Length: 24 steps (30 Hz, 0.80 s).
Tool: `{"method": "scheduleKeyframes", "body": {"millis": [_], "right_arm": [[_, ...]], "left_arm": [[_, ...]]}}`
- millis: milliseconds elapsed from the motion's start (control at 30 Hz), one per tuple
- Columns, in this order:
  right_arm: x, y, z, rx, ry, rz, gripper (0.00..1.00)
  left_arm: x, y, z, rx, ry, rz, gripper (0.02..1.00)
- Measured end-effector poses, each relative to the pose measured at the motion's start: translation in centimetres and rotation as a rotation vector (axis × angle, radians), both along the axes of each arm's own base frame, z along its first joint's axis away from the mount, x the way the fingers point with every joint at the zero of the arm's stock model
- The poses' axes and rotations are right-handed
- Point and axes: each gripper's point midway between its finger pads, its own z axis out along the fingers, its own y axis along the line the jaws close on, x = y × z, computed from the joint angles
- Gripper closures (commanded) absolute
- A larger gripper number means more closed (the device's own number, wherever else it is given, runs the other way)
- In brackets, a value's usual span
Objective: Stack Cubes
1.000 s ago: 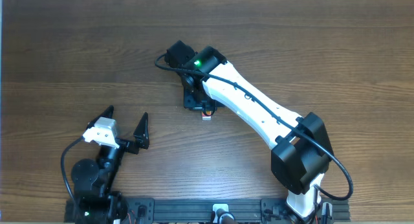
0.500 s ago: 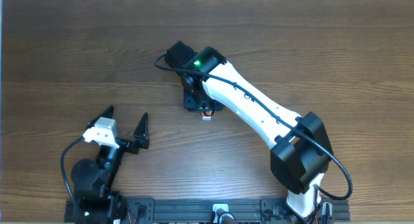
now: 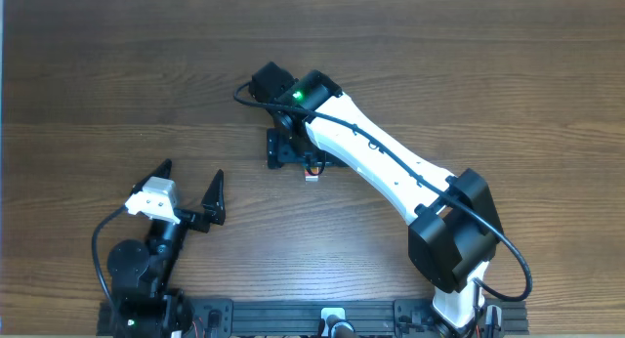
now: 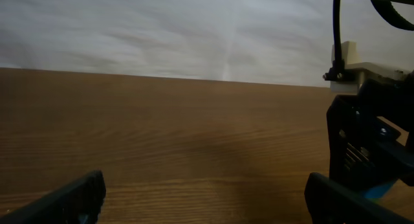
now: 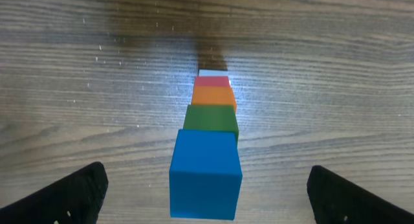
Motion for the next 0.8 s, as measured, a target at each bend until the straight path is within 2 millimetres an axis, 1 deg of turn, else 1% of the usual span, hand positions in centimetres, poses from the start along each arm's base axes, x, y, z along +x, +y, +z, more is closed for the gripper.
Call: {"method": "scheduleKeyframes", "body": {"millis": [133, 200, 267, 333, 400, 433, 500, 533, 600, 633, 667, 733, 800], "right_arm": [[0.6, 0.0, 0.0, 0.001, -0.021, 0.007, 0.007], [1.3, 0.1, 0.0, 0.014, -0.046, 0.023, 0.007], [2.3, -0.1, 0.1, 0.02, -0.069, 0.041, 0.009], [3.4, -0.8, 0.2, 0.017, -0.091, 0.049, 0.007], [5.3, -2.0, 0.9, 0.013, -0.122, 0.045, 0.009], [6.6, -2.7, 1.5, 0.012, -0.151, 0.04, 0.007], [9.5, -4.2, 3.3, 0.02, -0.22, 0.025, 0.007], [11.1, -5.1, 4.7, 0.026, -0.263, 0.019, 0.007], [14.5, -7.3, 8.2, 0.037, -0.371, -0.003, 0.007], [15.8, -8.5, 9.9, 0.036, -0.422, -0.014, 0.009], [16.8, -9.7, 11.3, 0.029, -0.464, -0.027, 0.007], [18.4, -12.9, 13.9, -0.009, -0.545, -0.057, 0.009], [18.7, -15.5, 15.5, -0.062, -0.585, -0.073, 0.009]], "left_arm": [[0.0, 0.0, 0.0, 0.0, 0.0, 0.0, 0.018], [0.0, 0.0, 0.0, 0.0, 0.0, 0.0, 0.018], [0.0, 0.0, 0.0, 0.0, 0.0, 0.0, 0.018], [0.0, 0.0, 0.0, 0.0, 0.0, 0.0, 0.018], [0.0, 0.0, 0.0, 0.0, 0.0, 0.0, 0.018], [0.0, 0.0, 0.0, 0.0, 0.0, 0.0, 0.018], [0.0, 0.0, 0.0, 0.0, 0.0, 0.0, 0.02], [0.0, 0.0, 0.0, 0.0, 0.0, 0.0, 0.018], [0.0, 0.0, 0.0, 0.0, 0.0, 0.0, 0.018], [0.0, 0.0, 0.0, 0.0, 0.0, 0.0, 0.018], [0.0, 0.0, 0.0, 0.0, 0.0, 0.0, 0.018], [0.0, 0.0, 0.0, 0.0, 0.0, 0.0, 0.018], [0.0, 0.0, 0.0, 0.0, 0.0, 0.0, 0.02]]}}
